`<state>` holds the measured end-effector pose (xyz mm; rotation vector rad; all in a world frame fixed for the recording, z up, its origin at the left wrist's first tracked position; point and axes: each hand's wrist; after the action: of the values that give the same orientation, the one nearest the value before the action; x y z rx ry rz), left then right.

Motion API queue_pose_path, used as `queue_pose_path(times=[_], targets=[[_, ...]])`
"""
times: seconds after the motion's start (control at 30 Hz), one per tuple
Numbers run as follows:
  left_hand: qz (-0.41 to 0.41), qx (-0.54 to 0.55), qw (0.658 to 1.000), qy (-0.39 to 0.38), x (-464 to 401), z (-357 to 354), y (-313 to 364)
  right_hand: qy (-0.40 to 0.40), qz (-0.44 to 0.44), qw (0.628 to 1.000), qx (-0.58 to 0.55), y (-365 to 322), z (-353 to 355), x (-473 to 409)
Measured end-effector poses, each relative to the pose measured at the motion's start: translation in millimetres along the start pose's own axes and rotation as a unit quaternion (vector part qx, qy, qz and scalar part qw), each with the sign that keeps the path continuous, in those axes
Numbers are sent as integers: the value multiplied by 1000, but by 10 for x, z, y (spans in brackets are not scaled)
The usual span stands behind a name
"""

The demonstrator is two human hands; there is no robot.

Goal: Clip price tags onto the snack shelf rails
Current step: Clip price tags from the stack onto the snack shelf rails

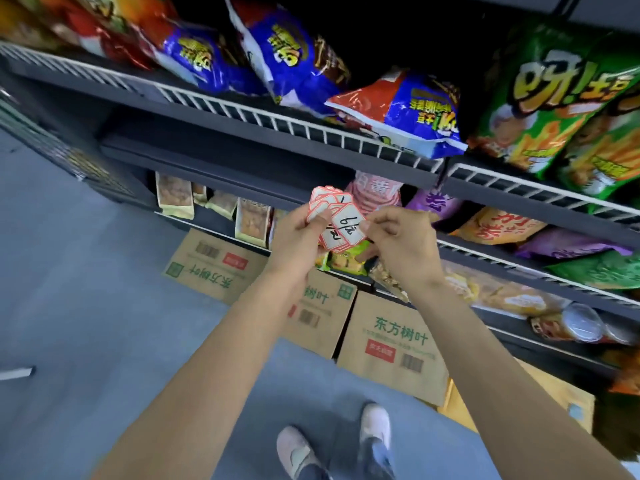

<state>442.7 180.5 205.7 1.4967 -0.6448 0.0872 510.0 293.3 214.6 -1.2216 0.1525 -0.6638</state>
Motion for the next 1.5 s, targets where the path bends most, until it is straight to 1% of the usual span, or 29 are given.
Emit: queue_pose_path(times=[0.07,0.2,0.3,0.5,0.63,0.73,0.87,1.0,1.1,1.23,1.37,1.5], targets=[[4,6,1000,8,-91,128,49,1,-4,1000,5,-74,-148,-60],[5,25,999,28,-297,286,164,4,-13,1000,-22,-242,-364,-263],[1,31,998,48,-482,431,252,-6,-6,1000,-14,-394,-532,-464],[-7,124,990,63,-819,746,425,-2,-2,1000,15,-664,-939,-824],[-20,135,987,80,-1013,1086,478,-10,-12,1000,8,-848,-1270,-963],[-6,146,985,90,-1196,1396,542,1,-22,1000,5,-980,-1584,-1065],[-9,103,991,79,-1501,1868,618,52,-47,997,-28,-1120,-2072,-1185],[-27,55,996,69,-1790,2421,757,120,-71,986,-95,-1300,-2572,-1272],[-33,31,998,41,-1987,2801,857,158,-67,977,-128,-1457,-2925,-1332],[-53,-51,997,4,-2216,3063,955,172,-41,979,-98,-1607,-3204,-1408],[-95,-160,982,-34,-2419,3086,1039,190,7,982,-16,-1645,-3274,-1489],[-100,-181,977,-50,-2468,3066,1069,207,60,976,36,-1692,-3280,-1511]])
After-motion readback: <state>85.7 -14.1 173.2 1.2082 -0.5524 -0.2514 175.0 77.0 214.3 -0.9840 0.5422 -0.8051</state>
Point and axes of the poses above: each hand's wrist, its own x-axis away from the middle knuckle, its own z-axis out of the back of the hand, y = z × x, and after that the axes turned 1 degree about z, right-handed
